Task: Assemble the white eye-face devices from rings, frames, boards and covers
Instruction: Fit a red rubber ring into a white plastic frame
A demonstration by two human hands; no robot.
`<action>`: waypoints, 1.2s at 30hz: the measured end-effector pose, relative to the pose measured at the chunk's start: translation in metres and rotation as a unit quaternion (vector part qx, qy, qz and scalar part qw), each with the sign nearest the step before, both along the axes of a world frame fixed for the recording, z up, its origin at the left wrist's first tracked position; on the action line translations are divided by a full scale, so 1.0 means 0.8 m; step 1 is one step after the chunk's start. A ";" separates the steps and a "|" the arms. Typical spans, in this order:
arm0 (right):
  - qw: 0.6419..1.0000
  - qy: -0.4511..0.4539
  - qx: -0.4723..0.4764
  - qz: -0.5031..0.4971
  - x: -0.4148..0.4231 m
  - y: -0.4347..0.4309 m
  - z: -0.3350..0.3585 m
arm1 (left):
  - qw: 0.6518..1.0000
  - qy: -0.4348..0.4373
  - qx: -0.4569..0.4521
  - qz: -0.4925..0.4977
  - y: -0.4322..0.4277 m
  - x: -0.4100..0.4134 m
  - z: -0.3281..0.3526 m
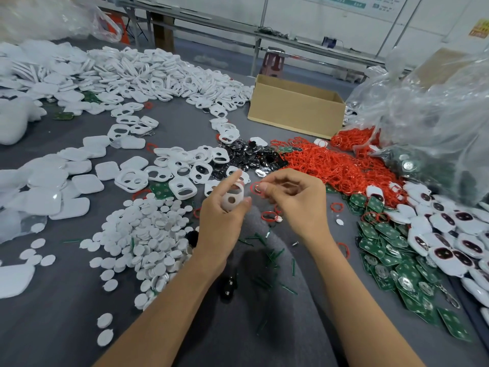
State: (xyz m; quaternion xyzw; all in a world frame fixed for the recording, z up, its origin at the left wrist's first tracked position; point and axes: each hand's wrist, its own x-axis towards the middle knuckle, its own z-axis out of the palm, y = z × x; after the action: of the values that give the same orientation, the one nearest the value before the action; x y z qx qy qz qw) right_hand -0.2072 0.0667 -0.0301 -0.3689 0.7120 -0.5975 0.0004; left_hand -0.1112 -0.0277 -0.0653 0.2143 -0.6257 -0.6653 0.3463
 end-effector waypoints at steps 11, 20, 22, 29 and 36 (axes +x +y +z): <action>0.998 0.043 0.025 -0.030 0.014 -0.011 -0.005 | 0.989 0.049 0.083 -0.116 0.004 -0.005 -0.003; 0.999 0.012 0.023 -0.033 0.016 -0.010 -0.006 | 0.980 0.026 0.130 -0.146 0.004 -0.005 -0.004; 0.999 0.021 0.028 -0.035 0.018 -0.011 -0.006 | 0.981 0.021 0.124 -0.150 0.004 -0.005 -0.003; 0.997 0.042 0.035 -0.050 0.016 -0.012 -0.008 | 0.978 0.022 0.152 -0.142 0.003 -0.006 -0.001; 0.996 0.068 0.026 -0.041 0.017 -0.011 -0.012 | 0.979 0.045 0.157 -0.121 0.005 -0.004 0.002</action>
State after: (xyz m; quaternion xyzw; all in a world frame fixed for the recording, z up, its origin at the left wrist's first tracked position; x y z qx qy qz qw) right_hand -0.1934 0.0579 -0.0398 -0.3789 0.7404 -0.5516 -0.0632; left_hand -0.1144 -0.0240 -0.0636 0.1586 -0.5187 -0.8009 0.2537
